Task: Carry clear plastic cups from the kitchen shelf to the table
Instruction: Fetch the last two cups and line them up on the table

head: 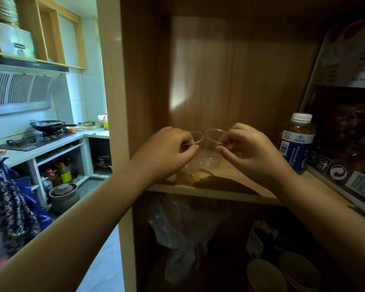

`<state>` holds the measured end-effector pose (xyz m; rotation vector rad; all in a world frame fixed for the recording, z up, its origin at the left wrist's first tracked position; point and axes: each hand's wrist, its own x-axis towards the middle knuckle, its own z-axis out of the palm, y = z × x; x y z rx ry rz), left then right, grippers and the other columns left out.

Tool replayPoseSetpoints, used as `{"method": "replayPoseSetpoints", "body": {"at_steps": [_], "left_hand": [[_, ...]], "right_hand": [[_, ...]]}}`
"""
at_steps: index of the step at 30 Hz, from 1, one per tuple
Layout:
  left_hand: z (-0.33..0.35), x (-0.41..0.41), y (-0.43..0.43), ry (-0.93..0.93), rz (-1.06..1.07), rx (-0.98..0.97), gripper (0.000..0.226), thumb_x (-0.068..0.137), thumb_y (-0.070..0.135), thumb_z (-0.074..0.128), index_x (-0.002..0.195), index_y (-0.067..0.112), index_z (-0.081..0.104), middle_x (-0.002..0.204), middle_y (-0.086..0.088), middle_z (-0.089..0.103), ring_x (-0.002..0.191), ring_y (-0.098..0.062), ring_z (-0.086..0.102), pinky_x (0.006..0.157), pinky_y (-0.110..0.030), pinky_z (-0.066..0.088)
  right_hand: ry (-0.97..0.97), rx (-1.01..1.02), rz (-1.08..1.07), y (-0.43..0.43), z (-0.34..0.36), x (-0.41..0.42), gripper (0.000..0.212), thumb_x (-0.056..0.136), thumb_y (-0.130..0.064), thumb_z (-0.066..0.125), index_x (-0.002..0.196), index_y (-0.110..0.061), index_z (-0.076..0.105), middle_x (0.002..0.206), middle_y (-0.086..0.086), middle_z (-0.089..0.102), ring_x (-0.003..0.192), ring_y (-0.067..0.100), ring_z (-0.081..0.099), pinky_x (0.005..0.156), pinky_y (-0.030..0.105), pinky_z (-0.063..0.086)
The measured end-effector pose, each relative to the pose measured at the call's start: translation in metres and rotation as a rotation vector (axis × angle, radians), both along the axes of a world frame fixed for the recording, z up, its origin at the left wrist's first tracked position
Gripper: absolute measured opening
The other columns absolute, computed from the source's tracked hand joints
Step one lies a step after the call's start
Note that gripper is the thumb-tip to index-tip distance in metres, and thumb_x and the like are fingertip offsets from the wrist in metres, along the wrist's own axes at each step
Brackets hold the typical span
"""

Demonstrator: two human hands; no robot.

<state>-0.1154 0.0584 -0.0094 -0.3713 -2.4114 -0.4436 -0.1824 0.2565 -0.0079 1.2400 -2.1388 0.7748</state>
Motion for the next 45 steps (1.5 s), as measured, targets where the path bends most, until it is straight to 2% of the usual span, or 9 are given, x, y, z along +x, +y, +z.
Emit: {"method": "replayPoseSetpoints", "body": {"at_steps": [6, 10, 16, 19, 24, 28, 33, 39, 45], "left_hand": [[-0.002, 0.061, -0.024, 0.071, 0.035, -0.015, 0.014, 0.085, 0.032, 0.056, 0.075, 0.024, 0.059, 0.073, 0.01, 0.057, 0.071, -0.005, 0.046, 0.063, -0.01, 0.03], [-0.005, 0.101, -0.058, 0.121, 0.121, 0.01, 0.017, 0.084, 0.027, 0.06, 0.07, 0.028, 0.053, 0.064, 0.018, 0.047, 0.063, -0.001, 0.045, 0.062, -0.006, 0.031], [-0.004, 0.171, -0.13, 0.112, 0.269, 0.043, 0.02, 0.083, 0.035, 0.056, 0.074, 0.019, 0.064, 0.072, 0.011, 0.058, 0.07, -0.004, 0.048, 0.065, -0.018, 0.037], [-0.002, 0.214, -0.171, 0.091, 0.356, 0.04, 0.019, 0.081, 0.035, 0.055, 0.074, 0.02, 0.064, 0.071, 0.016, 0.056, 0.069, -0.003, 0.048, 0.066, -0.013, 0.035], [-0.006, 0.293, -0.233, 0.054, 0.533, 0.021, 0.019, 0.081, 0.032, 0.057, 0.077, 0.017, 0.066, 0.075, 0.006, 0.06, 0.071, -0.005, 0.048, 0.067, -0.011, 0.034], [-0.017, 0.368, -0.28, -0.005, 0.655, 0.04, 0.018, 0.082, 0.033, 0.055, 0.076, 0.019, 0.064, 0.075, 0.003, 0.061, 0.077, -0.012, 0.052, 0.071, -0.028, 0.037], [-0.035, 0.466, -0.32, -0.021, 0.864, 0.086, 0.013, 0.085, 0.026, 0.06, 0.075, 0.018, 0.063, 0.073, 0.006, 0.061, 0.075, -0.006, 0.048, 0.068, -0.014, 0.036], [-0.048, 0.565, -0.351, -0.019, 1.157, 0.123, 0.015, 0.086, 0.031, 0.056, 0.074, 0.023, 0.061, 0.072, 0.01, 0.058, 0.078, -0.003, 0.048, 0.066, -0.011, 0.033], [-0.07, 0.626, -0.383, -0.047, 1.373, 0.136, 0.011, 0.086, 0.032, 0.056, 0.077, 0.027, 0.061, 0.075, 0.016, 0.055, 0.074, 0.014, 0.044, 0.064, -0.006, 0.033]], "right_hand": [[0.019, -0.017, 0.108, -0.027, 0.003, 0.044, 0.009, 0.08, -0.027, 0.058, 0.084, -0.021, 0.063, 0.086, -0.007, 0.055, 0.082, 0.009, 0.055, 0.067, 0.035, 0.051], [0.026, -0.012, 0.18, -0.067, 0.004, 0.067, 0.005, 0.078, -0.025, 0.061, 0.081, -0.022, 0.064, 0.083, -0.016, 0.051, 0.079, 0.005, 0.053, 0.066, 0.02, 0.044], [0.013, -0.066, 0.359, -0.152, 0.002, 0.112, 0.009, 0.081, -0.02, 0.065, 0.073, -0.018, 0.061, 0.076, -0.007, 0.056, 0.073, 0.008, 0.053, 0.066, 0.02, 0.04], [-0.016, -0.089, 0.435, -0.202, 0.0, 0.136, 0.011, 0.081, -0.015, 0.067, 0.073, -0.018, 0.06, 0.075, -0.007, 0.056, 0.073, 0.006, 0.053, 0.067, 0.019, 0.04], [-0.095, -0.049, 0.565, -0.286, -0.009, 0.181, 0.01, 0.083, -0.013, 0.065, 0.074, -0.016, 0.061, 0.074, -0.01, 0.051, 0.064, -0.002, 0.049, 0.063, 0.012, 0.033], [-0.076, -0.026, 0.694, -0.364, -0.023, 0.236, 0.009, 0.081, -0.011, 0.067, 0.075, -0.016, 0.062, 0.075, -0.011, 0.054, 0.071, 0.0, 0.05, 0.067, 0.013, 0.034], [-0.09, 0.035, 0.895, -0.452, -0.042, 0.314, 0.005, 0.082, -0.019, 0.067, 0.079, -0.016, 0.065, 0.081, -0.009, 0.059, 0.078, 0.001, 0.054, 0.071, 0.01, 0.037], [-0.088, 0.11, 1.133, -0.536, -0.052, 0.402, 0.01, 0.081, -0.023, 0.065, 0.077, -0.015, 0.062, 0.08, -0.003, 0.059, 0.078, 0.005, 0.053, 0.068, 0.012, 0.038], [-0.118, 0.121, 1.361, -0.61, -0.071, 0.47, 0.014, 0.078, -0.017, 0.069, 0.076, -0.027, 0.059, 0.076, -0.015, 0.052, 0.077, -0.01, 0.05, 0.065, 0.002, 0.032]]}}
